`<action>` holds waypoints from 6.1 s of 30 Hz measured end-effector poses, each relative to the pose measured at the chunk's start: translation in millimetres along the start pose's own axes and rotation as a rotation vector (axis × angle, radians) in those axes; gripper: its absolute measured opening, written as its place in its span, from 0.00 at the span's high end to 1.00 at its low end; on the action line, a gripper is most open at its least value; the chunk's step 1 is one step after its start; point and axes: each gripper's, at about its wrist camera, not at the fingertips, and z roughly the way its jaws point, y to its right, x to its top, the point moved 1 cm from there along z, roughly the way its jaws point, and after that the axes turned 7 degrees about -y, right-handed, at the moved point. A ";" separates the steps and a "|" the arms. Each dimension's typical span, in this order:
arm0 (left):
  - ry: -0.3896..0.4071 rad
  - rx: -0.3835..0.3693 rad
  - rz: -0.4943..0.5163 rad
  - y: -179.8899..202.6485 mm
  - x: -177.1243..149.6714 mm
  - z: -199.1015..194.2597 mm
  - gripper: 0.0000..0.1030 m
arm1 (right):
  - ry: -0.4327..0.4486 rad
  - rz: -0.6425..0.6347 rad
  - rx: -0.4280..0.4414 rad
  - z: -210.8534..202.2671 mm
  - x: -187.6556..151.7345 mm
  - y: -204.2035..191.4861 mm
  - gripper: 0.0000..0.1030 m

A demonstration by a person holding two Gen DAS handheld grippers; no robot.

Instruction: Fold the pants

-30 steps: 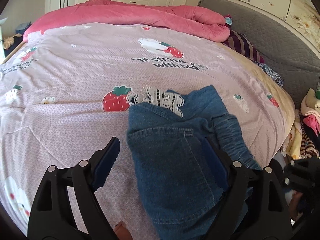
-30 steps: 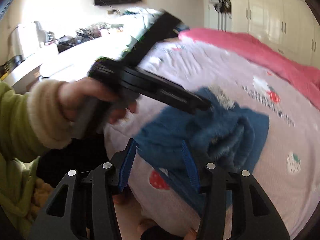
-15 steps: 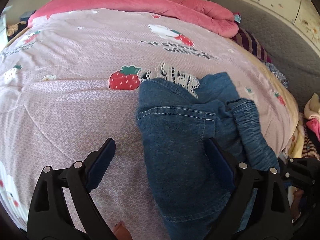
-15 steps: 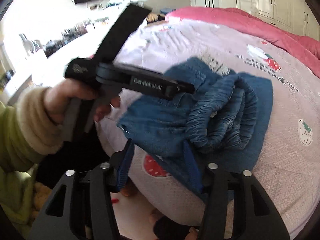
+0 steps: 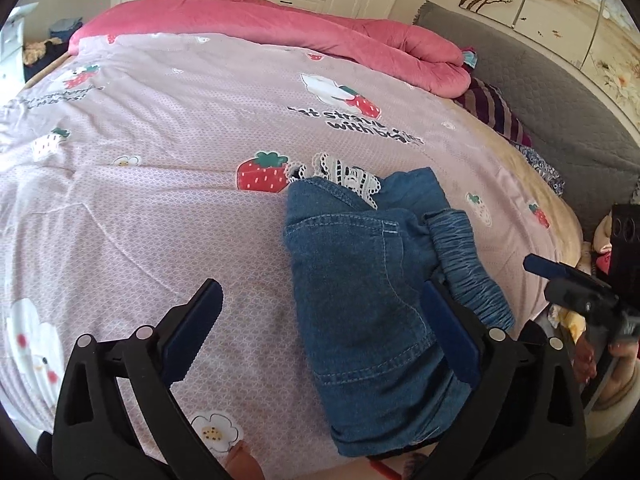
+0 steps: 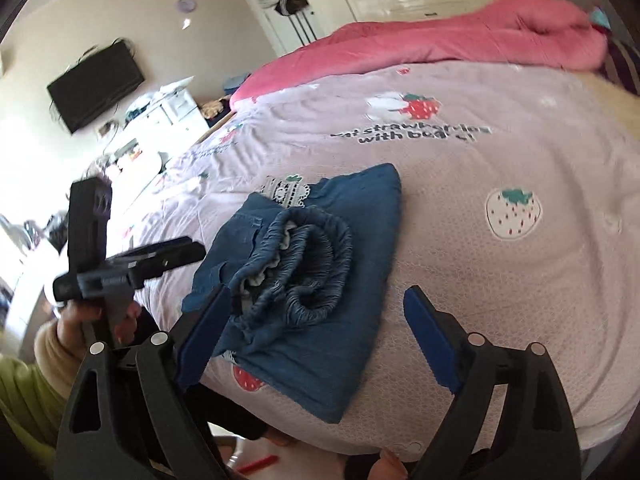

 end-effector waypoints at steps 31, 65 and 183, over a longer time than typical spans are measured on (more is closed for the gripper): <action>-0.128 -0.130 -0.011 3.6 -11.8 44.6 0.26 | -0.172 0.099 0.143 77.4 29.2 42.5 0.53; 0.021 -0.112 0.079 41.0 50.5 5.6 0.75 | 0.030 -0.054 0.040 20.5 73.1 -1.7 0.88; 0.152 0.093 0.053 12.8 98.6 10.7 0.10 | 0.085 -0.104 -0.217 65.1 109.7 10.8 0.30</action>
